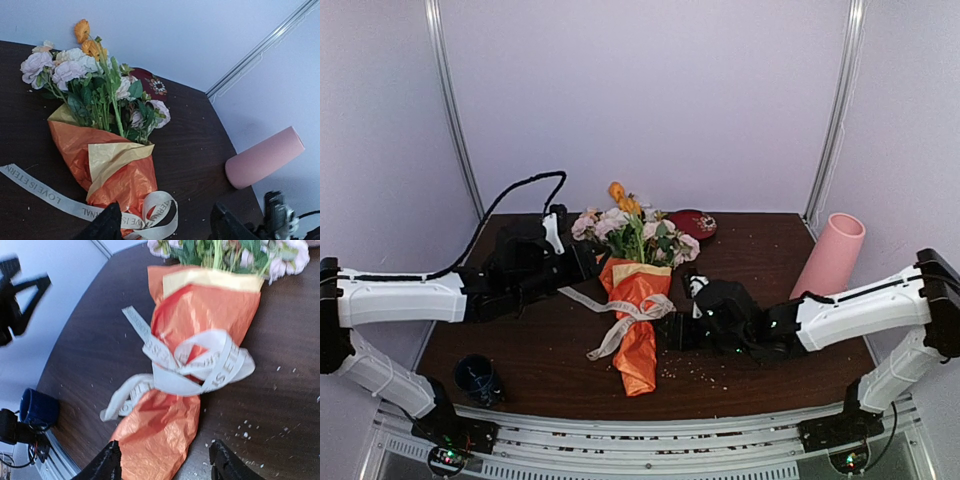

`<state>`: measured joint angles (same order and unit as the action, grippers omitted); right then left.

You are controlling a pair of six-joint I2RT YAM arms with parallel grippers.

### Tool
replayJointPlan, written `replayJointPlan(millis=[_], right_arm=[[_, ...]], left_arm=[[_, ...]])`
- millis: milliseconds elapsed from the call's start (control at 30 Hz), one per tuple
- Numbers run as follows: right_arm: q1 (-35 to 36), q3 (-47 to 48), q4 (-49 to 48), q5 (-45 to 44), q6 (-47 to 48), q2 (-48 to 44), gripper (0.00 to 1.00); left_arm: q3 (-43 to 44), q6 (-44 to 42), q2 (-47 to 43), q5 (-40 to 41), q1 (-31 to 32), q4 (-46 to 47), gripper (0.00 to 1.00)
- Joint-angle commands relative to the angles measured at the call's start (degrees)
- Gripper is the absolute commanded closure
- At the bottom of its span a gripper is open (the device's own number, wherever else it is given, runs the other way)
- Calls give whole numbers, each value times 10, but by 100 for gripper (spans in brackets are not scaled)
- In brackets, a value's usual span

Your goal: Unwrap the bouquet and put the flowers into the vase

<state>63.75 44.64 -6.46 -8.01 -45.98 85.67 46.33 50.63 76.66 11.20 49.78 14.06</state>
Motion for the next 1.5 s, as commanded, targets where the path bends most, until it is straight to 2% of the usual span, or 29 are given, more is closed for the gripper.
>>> replayJointPlan(millis=[0, 67, 167, 467, 600, 667, 733, 867, 1000, 1267, 1467], right_arm=[[-33, 41, 81, -65, 67, -49, 38], [-59, 58, 82, -51, 80, -46, 38], [-86, 85, 78, -23, 85, -17, 39], [-134, 106, 6, 79, 52, 80, 40], [-139, 123, 14, 122, 30, 129, 42], [-139, 120, 5, 140, 16, 145, 46], [-139, 109, -17, 161, 3, 152, 57], [-137, 89, -57, 196, -15, 149, 78], [-134, 66, -68, 195, -10, 122, 99], [-133, 23, -44, 183, -9, 85, 100], [-133, 22, -84, 185, 2, 35, 100]], left_arm=[[-47, -47, -31, 15, 7, -21, 30], [-74, -34, -39, 7, 7, -6, 26], [-103, -26, -37, -22, 8, 26, 25], [-135, -33, -17, -67, 8, 52, 28], [-143, -36, -8, -73, 9, 55, 30], [-148, -37, -3, -78, 8, 59, 31], [-153, -38, 4, -86, 8, 66, 32], [-163, -37, 15, -96, 8, 81, 47], [-171, -36, 16, -94, 9, 84, 53], [-163, -44, 33, -87, 8, 83, 55], [-135, -75, 41, -116, 9, 81, 57]])
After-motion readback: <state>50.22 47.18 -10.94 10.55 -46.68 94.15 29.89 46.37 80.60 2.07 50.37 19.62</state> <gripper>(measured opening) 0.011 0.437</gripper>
